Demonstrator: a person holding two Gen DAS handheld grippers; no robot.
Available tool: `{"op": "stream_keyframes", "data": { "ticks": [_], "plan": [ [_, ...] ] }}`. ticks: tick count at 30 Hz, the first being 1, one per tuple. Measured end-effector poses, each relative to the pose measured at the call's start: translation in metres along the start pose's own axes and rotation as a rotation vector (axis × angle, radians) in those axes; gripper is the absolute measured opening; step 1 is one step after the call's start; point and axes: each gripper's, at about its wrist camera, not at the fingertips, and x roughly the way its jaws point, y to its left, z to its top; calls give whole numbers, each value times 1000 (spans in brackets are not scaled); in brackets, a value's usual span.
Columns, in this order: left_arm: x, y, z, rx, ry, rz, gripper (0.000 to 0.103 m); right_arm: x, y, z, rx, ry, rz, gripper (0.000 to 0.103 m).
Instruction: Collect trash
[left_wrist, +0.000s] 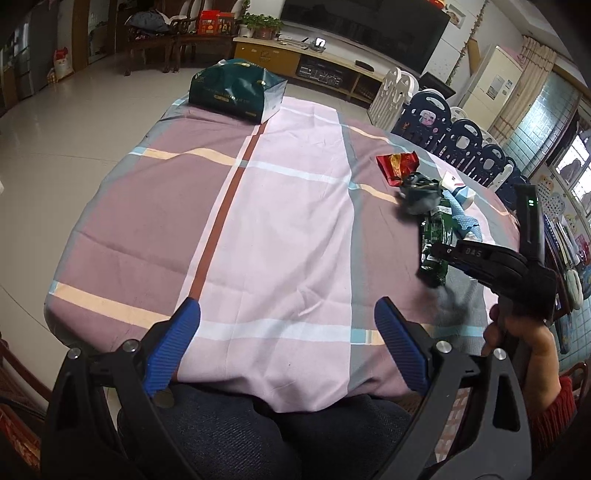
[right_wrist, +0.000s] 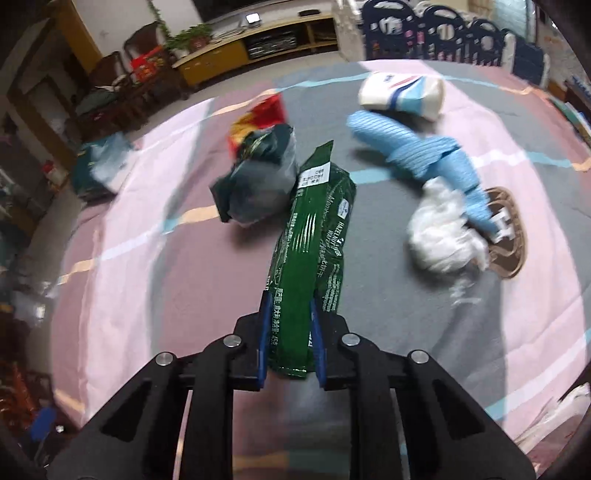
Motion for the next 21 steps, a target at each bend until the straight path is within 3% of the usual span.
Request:
{"op": "stream_keyframes", "data": {
  "ticks": [4, 7, 8, 10, 12, 21],
  "plan": [
    [-2, 7, 0, -43, -14, 15, 95, -10, 27, -14, -37, 86, 223, 20],
    [-2, 13, 1, -80, -13, 19, 95, -21, 48, -22, -106, 133, 326, 23],
    [-2, 15, 1, -88, -12, 19, 95, -23, 51, -23, -116, 148, 343, 30],
    [-3, 17, 2, -98, -15, 22, 95, -28, 54, -22, -122, 151, 332, 55],
    [-3, 17, 2, -97, -17, 24, 95, -36, 52, -19, -127, 108, 302, 63],
    [3, 17, 1, -96, 9, 23, 95, -46, 13, -23, -22, 67, 258, 63]
  ]
}}
